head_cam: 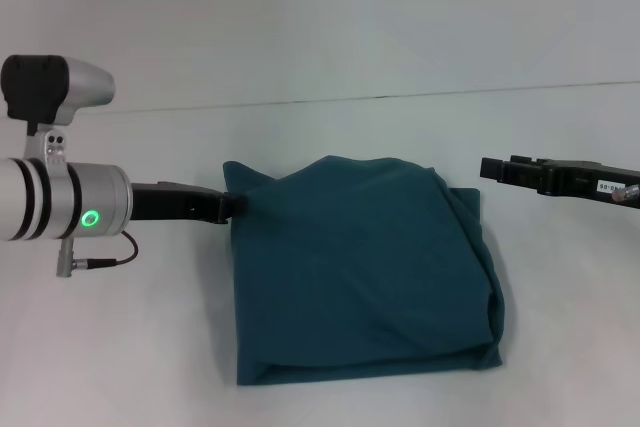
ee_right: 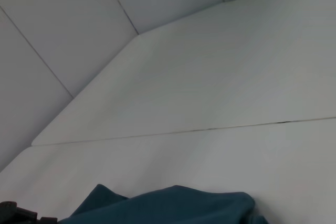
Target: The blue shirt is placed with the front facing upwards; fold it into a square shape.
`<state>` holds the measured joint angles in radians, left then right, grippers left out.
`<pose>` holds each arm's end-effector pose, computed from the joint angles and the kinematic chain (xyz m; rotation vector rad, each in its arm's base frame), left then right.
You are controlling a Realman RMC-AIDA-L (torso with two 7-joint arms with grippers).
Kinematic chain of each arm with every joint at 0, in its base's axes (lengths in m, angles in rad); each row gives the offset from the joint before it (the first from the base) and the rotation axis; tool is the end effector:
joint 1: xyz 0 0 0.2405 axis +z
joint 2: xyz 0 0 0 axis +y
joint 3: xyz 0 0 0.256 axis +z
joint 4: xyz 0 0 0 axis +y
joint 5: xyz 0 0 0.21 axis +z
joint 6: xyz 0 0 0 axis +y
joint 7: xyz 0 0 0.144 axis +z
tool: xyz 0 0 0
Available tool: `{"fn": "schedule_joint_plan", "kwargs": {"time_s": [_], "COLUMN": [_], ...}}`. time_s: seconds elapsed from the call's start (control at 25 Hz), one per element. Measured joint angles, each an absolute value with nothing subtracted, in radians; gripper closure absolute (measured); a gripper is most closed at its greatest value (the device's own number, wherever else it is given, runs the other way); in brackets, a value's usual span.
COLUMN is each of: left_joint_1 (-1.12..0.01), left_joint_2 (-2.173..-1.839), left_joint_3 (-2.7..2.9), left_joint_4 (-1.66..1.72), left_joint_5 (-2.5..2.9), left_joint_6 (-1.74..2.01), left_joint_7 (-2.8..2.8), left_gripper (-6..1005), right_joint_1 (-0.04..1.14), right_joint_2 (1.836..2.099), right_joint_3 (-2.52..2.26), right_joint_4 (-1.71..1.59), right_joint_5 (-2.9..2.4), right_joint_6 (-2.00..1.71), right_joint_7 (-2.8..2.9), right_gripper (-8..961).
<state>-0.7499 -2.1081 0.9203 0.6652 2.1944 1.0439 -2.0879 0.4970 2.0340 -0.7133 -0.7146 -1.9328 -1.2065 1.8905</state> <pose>-0.2200 0.4159 -0.0354 -2.4439 -1.1529 -0.3166 0.3014 0.3724 0.0418 -2.1962 1.2379 0.6639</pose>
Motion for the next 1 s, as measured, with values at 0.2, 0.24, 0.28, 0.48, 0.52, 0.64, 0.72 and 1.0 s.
{"fn": "schedule_joint_plan", "kwargs": {"time_s": [0.2, 0.24, 0.28, 0.48, 0.52, 0.64, 0.72, 1.0], "left_joint_1": [-0.757, -0.754, -0.749, -0.714, -0.704, -0.649, -0.608, -0.485], "left_joint_2": [-2.111, -2.113, -2.115, -2.129, -2.131, -2.14, -2.148, -2.167], "left_joint_3": [0.92, 0.92, 0.917, 0.861, 0.846, 0.798, 0.765, 0.681], "left_joint_4": [0.668, 0.672, 0.68, 0.725, 0.737, 0.791, 0.831, 0.868], "left_joint_5": [2.221, 2.22, 2.219, 2.204, 2.196, 2.149, 2.098, 1.841], "left_joint_6": [1.043, 1.043, 1.044, 1.081, 1.089, 1.117, 1.179, 1.506], "left_joint_7": [-2.089, -2.089, -2.09, -2.091, -2.091, -2.081, -2.046, -1.813], "left_gripper": [958, 954, 949, 929, 925, 913, 802, 447], "right_joint_1": [0.497, 0.497, 0.497, 0.496, 0.494, 0.489, 0.481, 0.421], "right_joint_2": [2.034, 2.034, 2.034, 2.034, 2.034, 2.034, 2.035, 2.05], "right_joint_3": [-0.713, -0.713, -0.714, -0.714, -0.714, -0.713, -0.712, -0.698], "right_joint_4": [-0.715, -0.715, -0.715, -0.714, -0.714, -0.714, -0.713, -0.707], "right_joint_5": [-1.933, -1.933, -1.933, -1.93, -1.928, -1.925, -1.917, -1.824], "right_joint_6": [-1.204, -1.204, -1.204, -1.206, -1.207, -1.212, -1.224, -1.394], "right_joint_7": [1.888, 1.888, 1.888, 1.878, 1.871, 1.841, 1.8, 1.549], "right_gripper": [278, 278, 278, 278, 278, 276, 275, 263]}}
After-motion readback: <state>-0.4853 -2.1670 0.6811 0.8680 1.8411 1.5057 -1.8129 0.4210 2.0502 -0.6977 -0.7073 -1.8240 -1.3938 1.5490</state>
